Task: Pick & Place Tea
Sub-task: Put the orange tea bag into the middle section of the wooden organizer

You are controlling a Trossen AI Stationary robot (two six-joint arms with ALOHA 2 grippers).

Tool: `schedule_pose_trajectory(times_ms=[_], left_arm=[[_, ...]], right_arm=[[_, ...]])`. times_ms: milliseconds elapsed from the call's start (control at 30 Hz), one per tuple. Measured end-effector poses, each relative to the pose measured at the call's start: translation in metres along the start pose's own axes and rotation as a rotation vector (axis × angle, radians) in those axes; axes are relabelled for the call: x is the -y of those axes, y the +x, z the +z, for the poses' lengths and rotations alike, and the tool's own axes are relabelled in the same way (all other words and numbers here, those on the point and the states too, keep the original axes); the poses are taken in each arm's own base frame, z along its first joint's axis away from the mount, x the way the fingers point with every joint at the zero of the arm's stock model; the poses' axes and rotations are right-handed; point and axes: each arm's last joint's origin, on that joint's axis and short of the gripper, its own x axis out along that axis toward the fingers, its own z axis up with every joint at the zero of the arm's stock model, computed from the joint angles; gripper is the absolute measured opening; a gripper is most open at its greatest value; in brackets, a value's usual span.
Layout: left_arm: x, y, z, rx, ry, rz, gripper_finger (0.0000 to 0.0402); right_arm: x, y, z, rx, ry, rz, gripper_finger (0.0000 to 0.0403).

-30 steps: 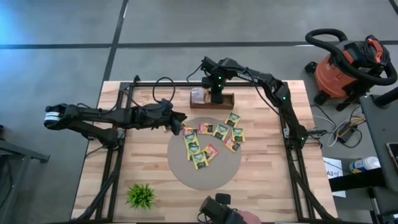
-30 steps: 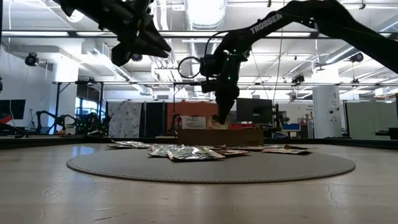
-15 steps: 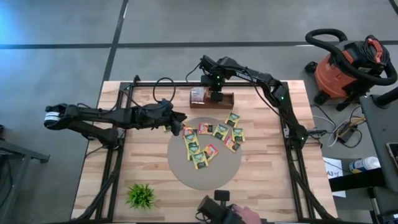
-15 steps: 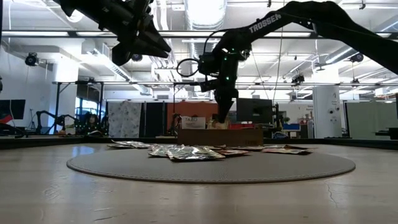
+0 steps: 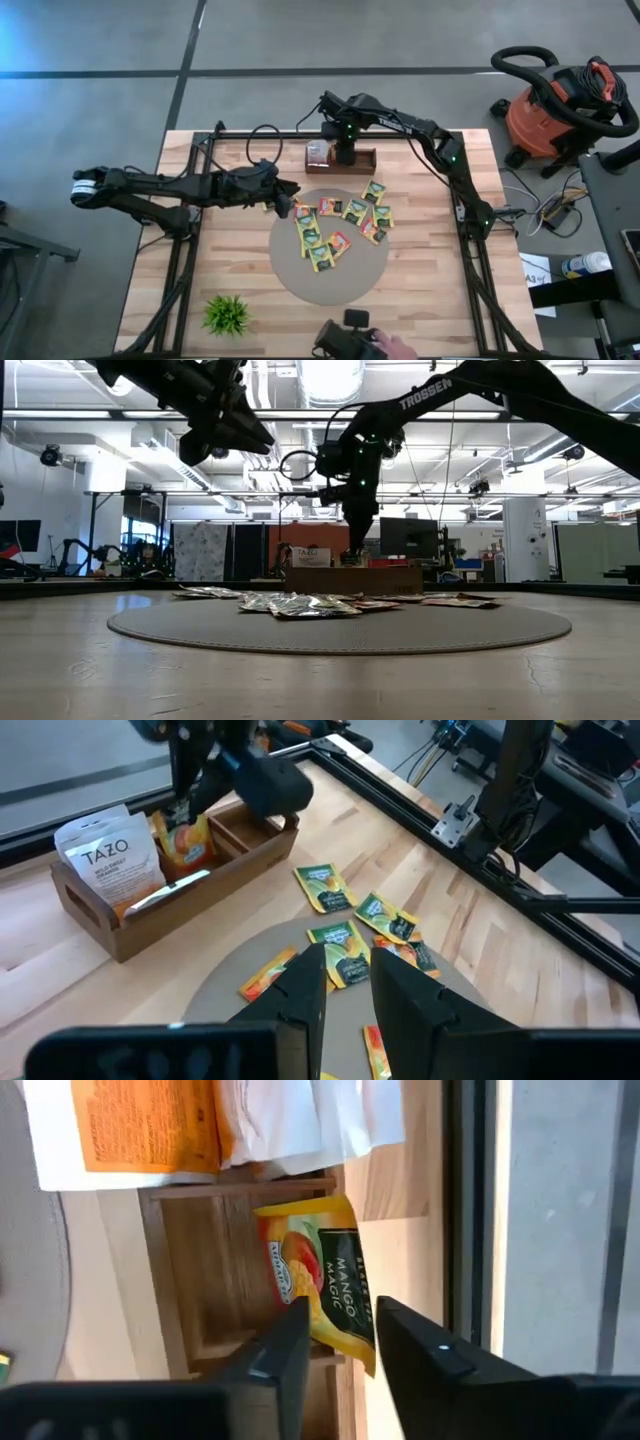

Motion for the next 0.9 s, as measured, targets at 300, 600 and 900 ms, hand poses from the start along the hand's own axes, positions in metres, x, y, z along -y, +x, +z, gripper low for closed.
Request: schedule_pose_trajectory(times_ms=[300, 600, 900], left_arm=[[0.001, -0.008, 0.002, 0.004, -0.004, -0.013, 0.0078], [0.002, -0.021, 0.008, 0.038, -0.098, -0.045, 0.0078], [0.008, -0.028, 0.007, 0.034, -0.203, -0.085, 0.0078]], right_arm=[[-0.001, -0.042, -0.003, 0.081, 0.052, -0.037, 0.0159], [-0.008, -0.087, -0.010, 0.210, 0.082, 0.052, 0.0149], [-0.021, -0.117, -0.032, 0.382, 0.101, 0.092, 0.0122]])
